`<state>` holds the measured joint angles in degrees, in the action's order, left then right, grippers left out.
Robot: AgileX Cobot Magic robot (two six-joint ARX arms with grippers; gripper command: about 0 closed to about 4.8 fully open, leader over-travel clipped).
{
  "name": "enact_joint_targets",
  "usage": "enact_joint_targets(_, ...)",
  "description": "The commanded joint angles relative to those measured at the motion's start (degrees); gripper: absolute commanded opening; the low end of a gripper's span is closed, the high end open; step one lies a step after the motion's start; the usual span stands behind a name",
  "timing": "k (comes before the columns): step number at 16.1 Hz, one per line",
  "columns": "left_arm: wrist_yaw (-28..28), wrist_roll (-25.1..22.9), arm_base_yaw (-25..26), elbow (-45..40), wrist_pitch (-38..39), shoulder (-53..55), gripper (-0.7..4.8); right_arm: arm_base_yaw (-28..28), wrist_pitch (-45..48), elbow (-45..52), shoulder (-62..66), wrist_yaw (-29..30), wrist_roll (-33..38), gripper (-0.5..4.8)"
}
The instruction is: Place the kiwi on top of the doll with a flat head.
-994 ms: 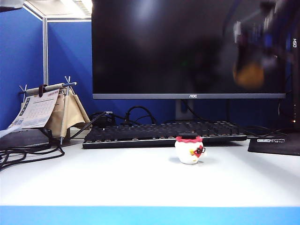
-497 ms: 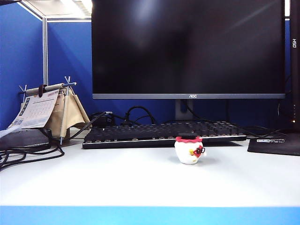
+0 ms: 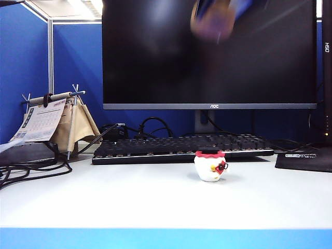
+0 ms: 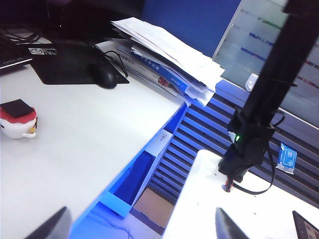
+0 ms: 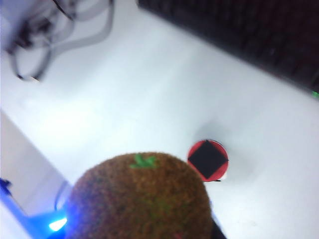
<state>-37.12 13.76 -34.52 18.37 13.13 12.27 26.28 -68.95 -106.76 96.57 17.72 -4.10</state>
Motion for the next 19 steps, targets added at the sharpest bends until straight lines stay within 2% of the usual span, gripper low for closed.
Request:
enact_joint_targets(1,-0.61,0.11,0.02,0.26,0.85,0.04,3.77,0.02,0.17,-0.24,5.86,-4.26,-2.21,1.97)
enact_joint_targets(3,-0.09,-0.28,0.02,0.26,2.43,0.04,3.76,0.02,-0.74,-0.24,9.57,-6.21,-3.52,1.98)
enact_joint_targets(6,-0.02,-0.28,0.02,0.26,2.95,0.04,3.76,0.02,-3.26,-0.24,13.46,-6.21,-3.87,1.98)
enact_joint_targets(15,0.09,-1.62,0.02,0.26,2.91,0.02,3.76,0.07,-2.67,-0.26,18.23,-5.33,-4.94,1.98)
enact_joint_targets(17,2.58,-1.81,0.02,0.24,2.93,0.02,3.77,0.13,-2.08,-0.24,18.56,-4.83,-4.94,1.98)
enact_joint_targets(19,6.43,-5.29,0.02,0.24,3.32,0.02,3.77,0.13,-0.24,-0.24,18.6,-4.68,-4.94,1.98)
